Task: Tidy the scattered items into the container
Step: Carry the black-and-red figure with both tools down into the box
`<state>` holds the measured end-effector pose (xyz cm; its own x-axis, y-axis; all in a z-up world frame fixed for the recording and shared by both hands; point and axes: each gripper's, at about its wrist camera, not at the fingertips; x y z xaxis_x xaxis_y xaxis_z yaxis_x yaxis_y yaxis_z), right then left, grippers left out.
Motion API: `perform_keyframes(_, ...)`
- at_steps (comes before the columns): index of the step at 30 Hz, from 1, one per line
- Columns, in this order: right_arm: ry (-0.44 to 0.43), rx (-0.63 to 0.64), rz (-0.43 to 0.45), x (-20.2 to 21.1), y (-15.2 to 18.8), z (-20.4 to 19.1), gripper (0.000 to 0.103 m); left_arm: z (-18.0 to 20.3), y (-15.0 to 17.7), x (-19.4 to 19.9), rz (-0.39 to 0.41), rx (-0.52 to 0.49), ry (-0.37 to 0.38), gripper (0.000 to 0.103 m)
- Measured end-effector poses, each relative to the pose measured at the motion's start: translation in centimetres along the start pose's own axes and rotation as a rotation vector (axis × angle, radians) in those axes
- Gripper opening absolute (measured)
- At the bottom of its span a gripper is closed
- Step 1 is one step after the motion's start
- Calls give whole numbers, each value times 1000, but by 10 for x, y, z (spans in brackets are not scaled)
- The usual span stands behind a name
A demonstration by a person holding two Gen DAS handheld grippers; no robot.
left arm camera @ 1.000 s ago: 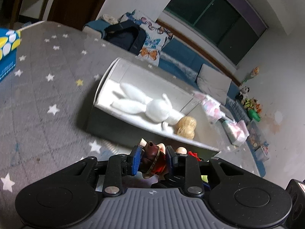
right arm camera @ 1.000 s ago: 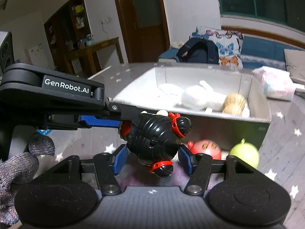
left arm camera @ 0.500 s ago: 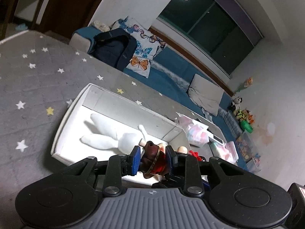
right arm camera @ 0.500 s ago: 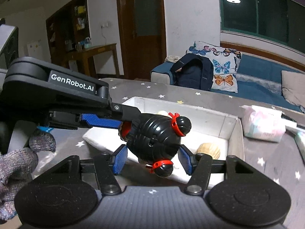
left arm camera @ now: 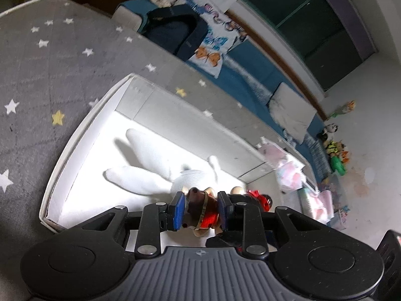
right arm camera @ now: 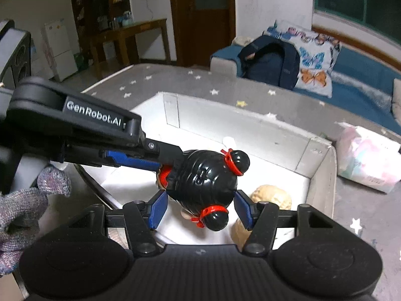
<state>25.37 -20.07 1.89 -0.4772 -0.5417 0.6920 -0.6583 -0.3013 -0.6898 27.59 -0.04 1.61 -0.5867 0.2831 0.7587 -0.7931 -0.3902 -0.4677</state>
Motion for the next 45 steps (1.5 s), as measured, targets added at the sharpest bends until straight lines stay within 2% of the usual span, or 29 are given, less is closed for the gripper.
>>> perform_keyframes(7, 2, 12, -70, -19, -4, 14, 59, -3, -1, -19, -39, 18, -22, 30)
perform_keyframes(21, 5, -1, -82, -28, -2, 22, 60, -3, -2, -23, -44, 25, -23, 30)
perform_keyframes(34, 17, -8, -42, -8, 3, 18, 65, -2, -1, -11, -22, 8, -23, 30)
perform_keyframes(45, 40, -26, 76, 33, 16, 1, 65, 6, 10, 18, 25, -40, 3, 30)
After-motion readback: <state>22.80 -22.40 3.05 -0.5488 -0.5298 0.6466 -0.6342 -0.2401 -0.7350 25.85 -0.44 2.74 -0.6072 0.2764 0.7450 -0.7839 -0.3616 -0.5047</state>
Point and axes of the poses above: each gripper's, at about its wrist camera, not at the fingertips, and x roughly against the way its jaws point, z to its right, y to its underside, and after that the axes turned 11 degrees about -y, right-handed
